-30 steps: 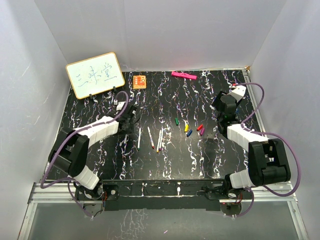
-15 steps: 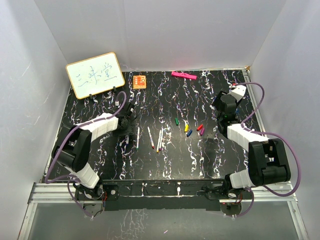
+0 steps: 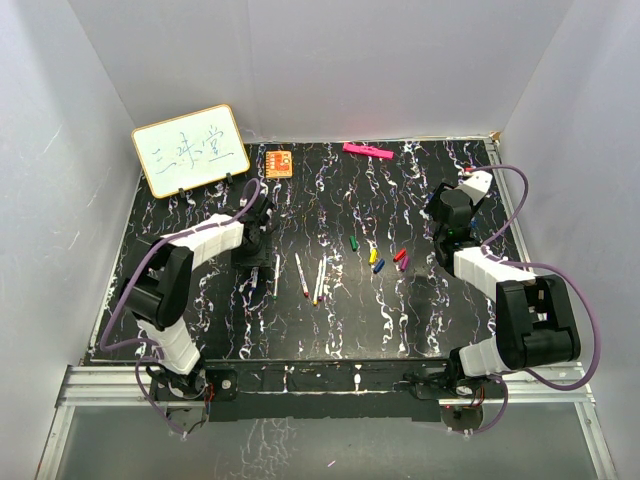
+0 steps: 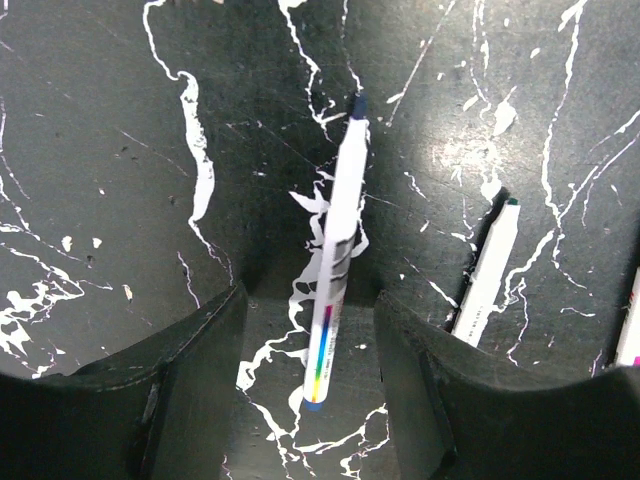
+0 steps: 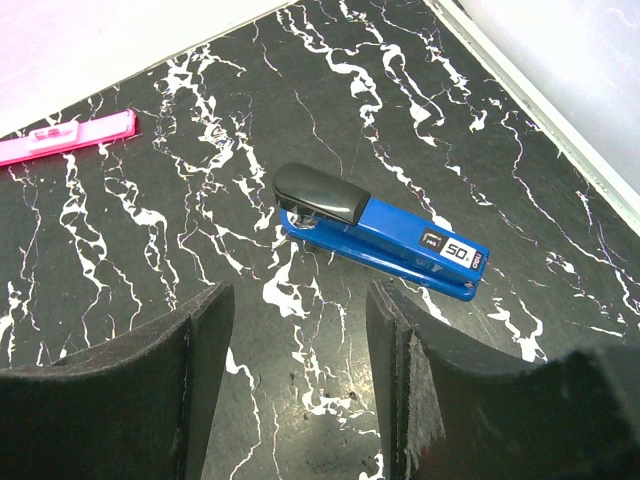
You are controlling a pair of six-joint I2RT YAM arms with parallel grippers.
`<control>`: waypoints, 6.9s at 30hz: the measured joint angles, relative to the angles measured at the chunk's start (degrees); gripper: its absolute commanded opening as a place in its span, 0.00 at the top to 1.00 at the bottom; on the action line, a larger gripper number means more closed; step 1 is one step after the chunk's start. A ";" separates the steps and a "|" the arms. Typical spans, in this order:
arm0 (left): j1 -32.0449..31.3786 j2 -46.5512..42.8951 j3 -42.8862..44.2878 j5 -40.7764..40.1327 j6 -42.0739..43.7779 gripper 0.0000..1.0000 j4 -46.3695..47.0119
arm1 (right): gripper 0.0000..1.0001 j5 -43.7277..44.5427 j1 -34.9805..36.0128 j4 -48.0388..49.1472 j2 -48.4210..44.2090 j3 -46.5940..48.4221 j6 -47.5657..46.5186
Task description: Insert the pens into the pen caps
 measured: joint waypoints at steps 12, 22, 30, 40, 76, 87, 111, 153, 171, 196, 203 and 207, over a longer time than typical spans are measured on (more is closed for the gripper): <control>0.09 -0.42 -1.25 4.98 1.18 0.54 0.61 | 0.48 0.98 0.00 -0.02 -1.01 0.00 0.02; 0.11 -0.96 -2.58 5.05 0.55 0.60 2.40 | 0.48 0.96 0.00 -0.02 -1.36 0.00 0.04; 0.26 -0.09 -2.29 5.81 0.44 0.65 1.70 | 0.48 0.96 0.00 -0.02 -1.55 0.00 0.57; 0.33 -0.02 -2.25 5.73 0.15 0.93 1.46 | 0.48 0.92 0.00 -0.02 -1.55 0.00 0.63; 0.02 -2.80 -3.45 4.70 0.57 1.00 0.17 | 0.73 -5.46 17.64 -22.29 6.47 3.37 9.94; -0.02 -6.10 -4.17 3.21 0.79 1.00 -3.02 | 0.62 -5.03 25.46 -29.97 5.44 3.34 17.59; -0.02 -9.07 -4.20 1.86 1.53 1.00 -3.41 | 0.69 1.20 27.50 -38.45 9.38 6.32 23.39; -0.02 -17.49 -4.81 6.03 2.62 1.00 5.92 | 1.00 6.99 28.61 -38.53 6.80 22.67 15.52; -7.96 -26.56 -20.68 24.96 -2.80 1.00 47.74 | 1.00 -17.14 26.93 10.99 -4.66 4.00 5.14; -12.22 -24.46 -18.03 31.54 -6.93 1.00 54.80 | 1.00 -29.31 26.73 28.04 -4.46 1.25 9.42; -12.72 -24.46 -17.18 31.54 -6.45 1.00 54.93 | 1.00 -29.31 26.73 28.52 -3.80 1.25 9.73; -12.79 -24.46 -17.18 31.52 -6.27 1.00 54.90 | 1.00 -29.46 26.73 28.57 -3.56 1.25 9.88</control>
